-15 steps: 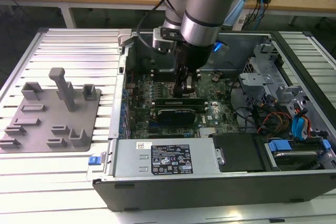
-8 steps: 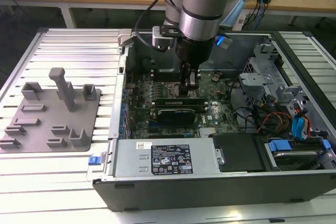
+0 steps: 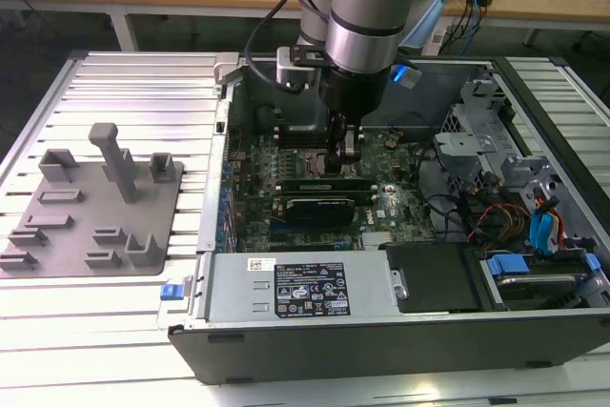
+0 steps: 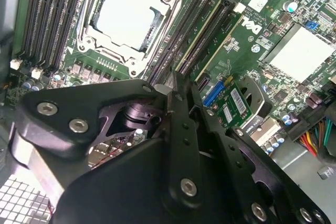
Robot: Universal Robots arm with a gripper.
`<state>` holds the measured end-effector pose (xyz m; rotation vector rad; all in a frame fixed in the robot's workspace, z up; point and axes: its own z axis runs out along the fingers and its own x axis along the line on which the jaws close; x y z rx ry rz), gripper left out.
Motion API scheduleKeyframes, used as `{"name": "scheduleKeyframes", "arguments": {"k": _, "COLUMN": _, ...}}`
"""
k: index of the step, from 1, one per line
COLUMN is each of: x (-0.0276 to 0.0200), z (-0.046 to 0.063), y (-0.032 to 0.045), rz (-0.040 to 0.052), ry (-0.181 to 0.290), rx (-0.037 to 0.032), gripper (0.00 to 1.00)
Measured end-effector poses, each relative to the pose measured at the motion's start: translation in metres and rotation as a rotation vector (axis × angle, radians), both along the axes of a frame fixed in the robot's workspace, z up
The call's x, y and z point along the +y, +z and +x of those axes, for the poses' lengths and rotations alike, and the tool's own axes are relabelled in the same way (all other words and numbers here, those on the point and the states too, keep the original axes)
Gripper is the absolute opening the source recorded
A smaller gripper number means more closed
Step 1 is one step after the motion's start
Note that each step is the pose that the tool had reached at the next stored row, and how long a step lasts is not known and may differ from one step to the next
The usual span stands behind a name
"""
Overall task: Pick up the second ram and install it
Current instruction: 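Press down the second ram until it locks into place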
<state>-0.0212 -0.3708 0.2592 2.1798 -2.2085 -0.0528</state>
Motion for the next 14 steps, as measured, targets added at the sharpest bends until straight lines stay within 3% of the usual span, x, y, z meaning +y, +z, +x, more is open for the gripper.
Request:
{"name": "scheduleKeyframes", "arguments": {"k": 5, "x": 0.0000, "z": 0.0000, "y": 0.0004, "rz": 0.0000, "ry": 0.000, "rx": 0.0000, "gripper": 0.17}}
{"name": "scheduleKeyframes", "arguments": {"k": 7, "x": 0.0000, "z": 0.0000, "y": 0.0005, "rz": 0.0000, "ry": 0.000, "rx": 0.0000, "gripper": 0.08}}
{"name": "scheduleKeyframes", "arguments": {"k": 12, "x": 0.0000, "z": 0.0002, "y": 0.0007, "rz": -0.0001, "ry": 0.000, "rx": 0.0000, "gripper": 0.08}}
{"name": "scheduleKeyframes", "arguments": {"k": 14, "x": 0.0000, "z": 0.0091, "y": 0.0005, "rz": -0.0001, "ry": 0.000, "rx": 0.0001, "gripper": 0.08}}
